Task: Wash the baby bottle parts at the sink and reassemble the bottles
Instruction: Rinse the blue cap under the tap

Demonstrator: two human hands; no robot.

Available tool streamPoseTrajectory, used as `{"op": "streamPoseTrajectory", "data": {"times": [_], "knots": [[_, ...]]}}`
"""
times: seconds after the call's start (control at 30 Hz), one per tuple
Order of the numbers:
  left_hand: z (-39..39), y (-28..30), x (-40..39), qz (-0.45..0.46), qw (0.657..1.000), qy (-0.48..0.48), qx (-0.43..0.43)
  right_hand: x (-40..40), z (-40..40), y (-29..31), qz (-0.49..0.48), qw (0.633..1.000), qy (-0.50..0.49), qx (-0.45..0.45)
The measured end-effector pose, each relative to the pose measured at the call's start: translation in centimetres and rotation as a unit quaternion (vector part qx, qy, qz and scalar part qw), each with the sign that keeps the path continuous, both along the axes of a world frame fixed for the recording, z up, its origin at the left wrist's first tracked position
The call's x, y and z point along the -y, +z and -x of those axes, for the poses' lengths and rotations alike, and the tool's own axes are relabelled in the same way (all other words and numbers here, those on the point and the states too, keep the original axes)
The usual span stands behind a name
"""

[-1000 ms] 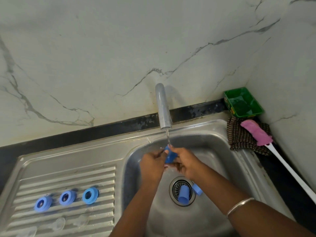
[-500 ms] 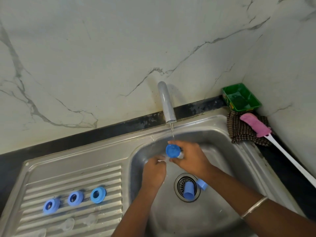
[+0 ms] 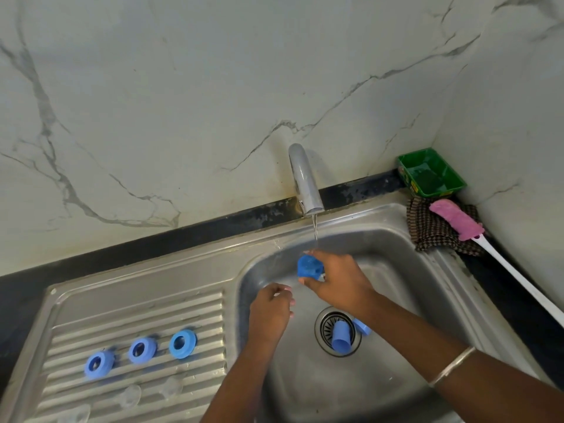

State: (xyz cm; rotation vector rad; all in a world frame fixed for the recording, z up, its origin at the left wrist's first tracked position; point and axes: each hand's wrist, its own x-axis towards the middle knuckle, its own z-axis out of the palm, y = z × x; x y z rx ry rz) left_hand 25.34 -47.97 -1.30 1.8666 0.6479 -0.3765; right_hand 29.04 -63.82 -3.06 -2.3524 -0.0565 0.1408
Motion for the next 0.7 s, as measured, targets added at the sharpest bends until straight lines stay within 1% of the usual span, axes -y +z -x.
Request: {"op": "streamPoseTrajectory", "data": {"times": [0.1,0.2,0.27,0.3,0.37,0.4,0.47,0.5,0.6,0.67,0.7], "knots": [[-0.2,0.0,0.3,0.016,1.0,0.004,0.003,0.5,-0.2,0.2,-0.028,0.999,-0.044,-0.002],[-0.8,-0.1,1.0,0.049,0.998,-0.009,-0.028,1.0,-0.4,0.5,-0.026,0.998,-0.055,-0.023],[-1.6,0.0,1.9,0.094,0.994,0.0,-0.062,1.0,-0.4,0.7,-0.044,0.997,-0.066,-0.011],[-2.0,0.1,2.3,0.128,0.988,0.023,-0.08,1.0,-0.4,0.8,-0.048,0.996,-0.076,-0.005],[-2.7,0.4,3.2,0.217,0.967,0.076,-0.113,1.0,-0.3,0.9,-0.041,0.996,-0.076,-0.007],[-3.0,0.5,3.6,0.272,0.949,0.094,-0.127,0.9,-0.3,1.0,-0.031,0.997,-0.066,-0.01],[-3.6,0.5,4.3,0.367,0.914,0.107,-0.137,0.7,-0.1,1.1,-0.013,0.999,-0.053,-0.002],[-4.0,0.4,4.5,0.396,0.902,0.113,-0.13,0.6,-0.1,1.1,-0.015,0.998,-0.055,0.004],[-5.2,0.2,5.0,0.446,0.878,0.146,-0.095,1.1,-0.4,1.3,-0.049,0.999,-0.019,0.004],[-6.0,0.3,5.1,0.453,0.871,0.17,-0.084,1.6,-1.2,1.7,-0.066,0.998,0.004,-0.009],[-6.3,0.3,5.1,0.453,0.869,0.176,-0.088,1.9,-1.9,1.9,-0.071,0.997,-0.007,-0.016]]}}
